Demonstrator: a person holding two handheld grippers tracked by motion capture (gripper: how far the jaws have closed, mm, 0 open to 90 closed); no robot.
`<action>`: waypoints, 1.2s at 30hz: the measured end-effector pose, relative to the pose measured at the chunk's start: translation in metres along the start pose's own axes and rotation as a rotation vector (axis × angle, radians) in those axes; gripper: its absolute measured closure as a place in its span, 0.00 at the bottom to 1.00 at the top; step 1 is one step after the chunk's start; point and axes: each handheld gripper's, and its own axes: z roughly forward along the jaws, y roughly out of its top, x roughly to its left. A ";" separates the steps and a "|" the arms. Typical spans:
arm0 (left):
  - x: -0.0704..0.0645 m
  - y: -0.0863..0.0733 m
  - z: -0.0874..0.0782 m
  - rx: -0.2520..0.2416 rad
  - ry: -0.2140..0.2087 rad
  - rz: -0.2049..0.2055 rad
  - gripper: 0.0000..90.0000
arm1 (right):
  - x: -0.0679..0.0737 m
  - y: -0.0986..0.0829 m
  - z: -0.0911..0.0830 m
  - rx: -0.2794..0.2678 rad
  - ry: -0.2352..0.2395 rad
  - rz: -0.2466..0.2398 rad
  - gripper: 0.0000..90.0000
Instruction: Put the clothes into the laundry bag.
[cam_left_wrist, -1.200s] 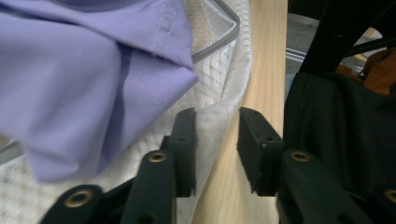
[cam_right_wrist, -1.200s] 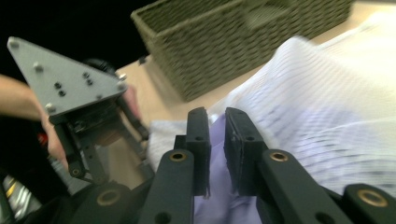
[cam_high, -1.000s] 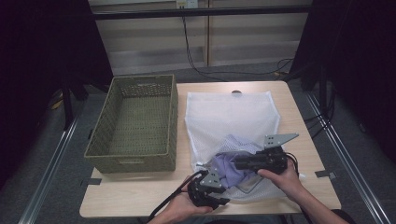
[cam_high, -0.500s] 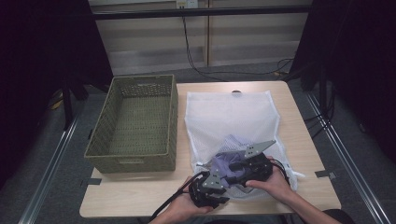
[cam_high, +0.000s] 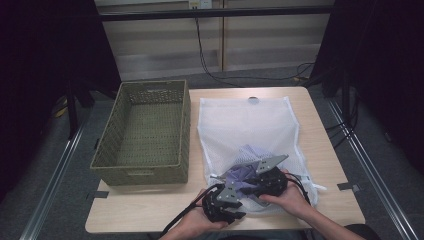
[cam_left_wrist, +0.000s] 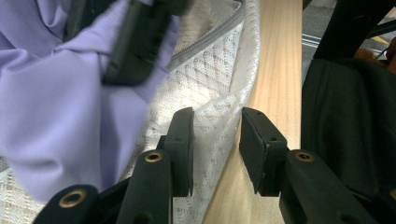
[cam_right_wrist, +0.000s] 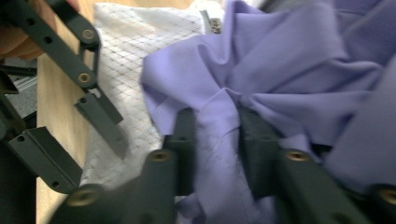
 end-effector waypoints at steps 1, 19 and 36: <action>0.000 0.000 0.000 -0.001 0.002 -0.004 0.73 | -0.001 0.000 0.000 0.004 -0.001 0.010 0.85; 0.006 0.002 0.001 0.009 0.036 -0.022 1.00 | -0.006 -0.004 -0.033 -0.071 0.011 0.049 0.91; 0.005 0.002 0.000 0.007 0.017 -0.012 1.00 | -0.035 -0.007 -0.021 -0.052 -0.038 0.095 0.91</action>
